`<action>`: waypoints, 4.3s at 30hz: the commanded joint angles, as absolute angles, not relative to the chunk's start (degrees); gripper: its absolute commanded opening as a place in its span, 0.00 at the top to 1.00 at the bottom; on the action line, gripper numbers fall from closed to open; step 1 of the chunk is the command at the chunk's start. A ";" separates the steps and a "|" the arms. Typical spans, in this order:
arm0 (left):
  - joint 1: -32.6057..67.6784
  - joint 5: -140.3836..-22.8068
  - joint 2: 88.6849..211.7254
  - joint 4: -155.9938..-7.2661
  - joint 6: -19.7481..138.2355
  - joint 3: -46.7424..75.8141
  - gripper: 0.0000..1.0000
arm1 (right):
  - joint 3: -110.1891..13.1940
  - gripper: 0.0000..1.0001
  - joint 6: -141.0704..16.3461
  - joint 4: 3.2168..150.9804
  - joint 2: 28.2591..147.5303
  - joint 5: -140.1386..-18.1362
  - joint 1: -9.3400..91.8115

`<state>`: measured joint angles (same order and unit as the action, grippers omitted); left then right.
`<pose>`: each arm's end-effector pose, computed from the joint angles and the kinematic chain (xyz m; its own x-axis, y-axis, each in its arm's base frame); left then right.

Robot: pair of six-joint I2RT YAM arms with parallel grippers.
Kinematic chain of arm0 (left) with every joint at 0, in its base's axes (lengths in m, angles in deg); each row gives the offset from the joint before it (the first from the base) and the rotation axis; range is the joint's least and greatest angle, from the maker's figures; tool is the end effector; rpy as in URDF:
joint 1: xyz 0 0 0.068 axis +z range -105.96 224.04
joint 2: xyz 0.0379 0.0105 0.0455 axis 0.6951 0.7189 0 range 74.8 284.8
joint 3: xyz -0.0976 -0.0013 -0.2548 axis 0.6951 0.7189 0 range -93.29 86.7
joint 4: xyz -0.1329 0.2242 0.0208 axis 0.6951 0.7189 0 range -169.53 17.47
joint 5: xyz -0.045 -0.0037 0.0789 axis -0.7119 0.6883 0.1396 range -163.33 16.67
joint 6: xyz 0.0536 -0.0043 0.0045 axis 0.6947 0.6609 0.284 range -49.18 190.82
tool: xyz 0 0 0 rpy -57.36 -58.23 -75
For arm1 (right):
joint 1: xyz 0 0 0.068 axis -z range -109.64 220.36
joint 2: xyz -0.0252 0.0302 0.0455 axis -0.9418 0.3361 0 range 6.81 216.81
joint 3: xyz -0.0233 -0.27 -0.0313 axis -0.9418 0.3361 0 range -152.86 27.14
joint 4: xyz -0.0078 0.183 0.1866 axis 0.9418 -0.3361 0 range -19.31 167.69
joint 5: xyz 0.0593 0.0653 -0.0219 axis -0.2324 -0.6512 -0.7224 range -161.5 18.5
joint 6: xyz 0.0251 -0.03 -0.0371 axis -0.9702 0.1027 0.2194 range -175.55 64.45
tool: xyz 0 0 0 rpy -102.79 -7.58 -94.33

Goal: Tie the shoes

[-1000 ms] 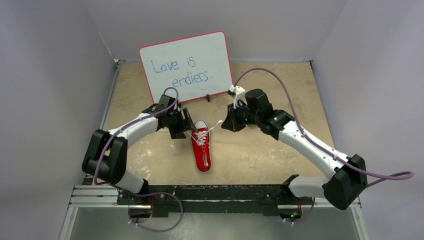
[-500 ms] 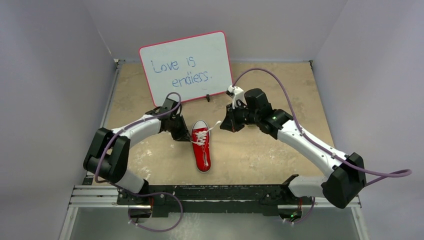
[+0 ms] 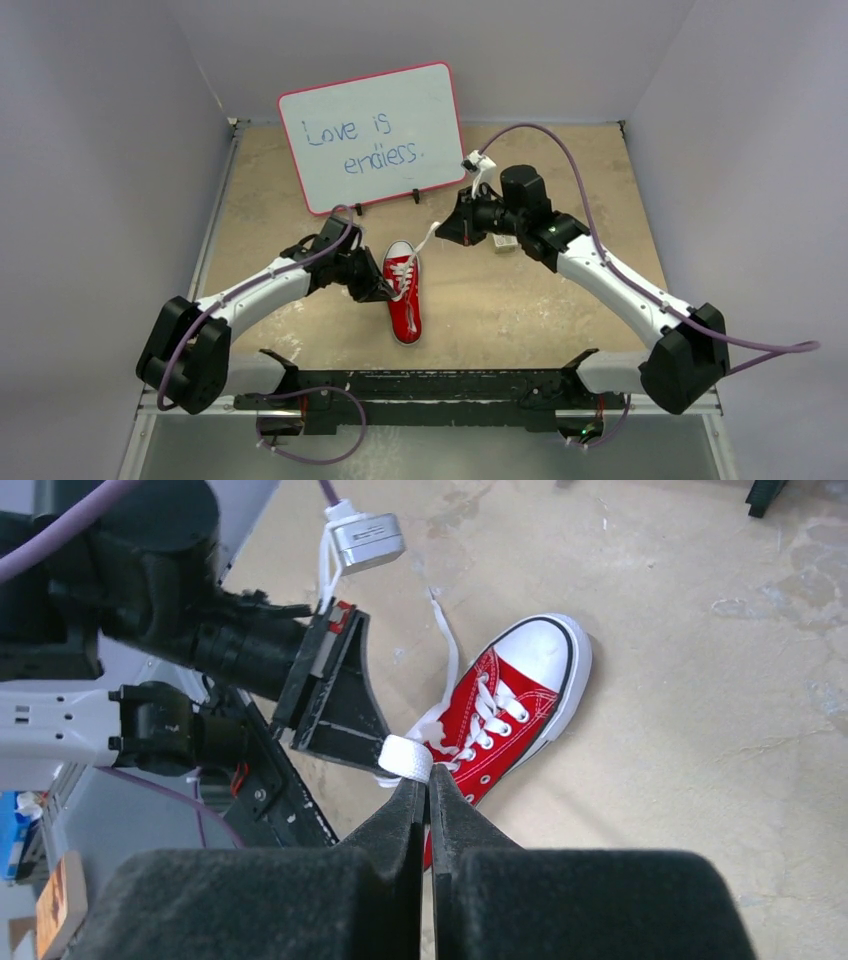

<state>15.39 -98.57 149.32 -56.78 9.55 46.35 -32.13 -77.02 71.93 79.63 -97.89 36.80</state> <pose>0.2068 -0.1303 0.1911 -0.9128 -0.4053 0.0510 -0.3383 0.6801 -0.6504 0.2363 0.1758 0.3316 -0.5658 0.0183 -0.8244 -0.6853 0.5456 0.4824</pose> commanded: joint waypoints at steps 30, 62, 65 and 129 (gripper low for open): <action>15.37 -89.67 149.51 -48.93 19.01 38.96 0.44 | -39.34 1.00 -83.63 79.09 87.27 -116.28 37.99; 13.99 -109.46 130.62 -72.16 105.25 57.51 0.51 | -44.98 1.00 -78.09 69.16 88.09 -116.42 43.75; 13.98 -109.27 132.40 -76.77 104.70 58.51 0.50 | -44.37 1.00 -78.20 69.17 87.85 -116.22 43.75; 13.36 -105.31 151.09 -85.99 75.92 47.46 1.00 | -35.60 1.00 -86.89 88.58 92.77 -123.32 40.26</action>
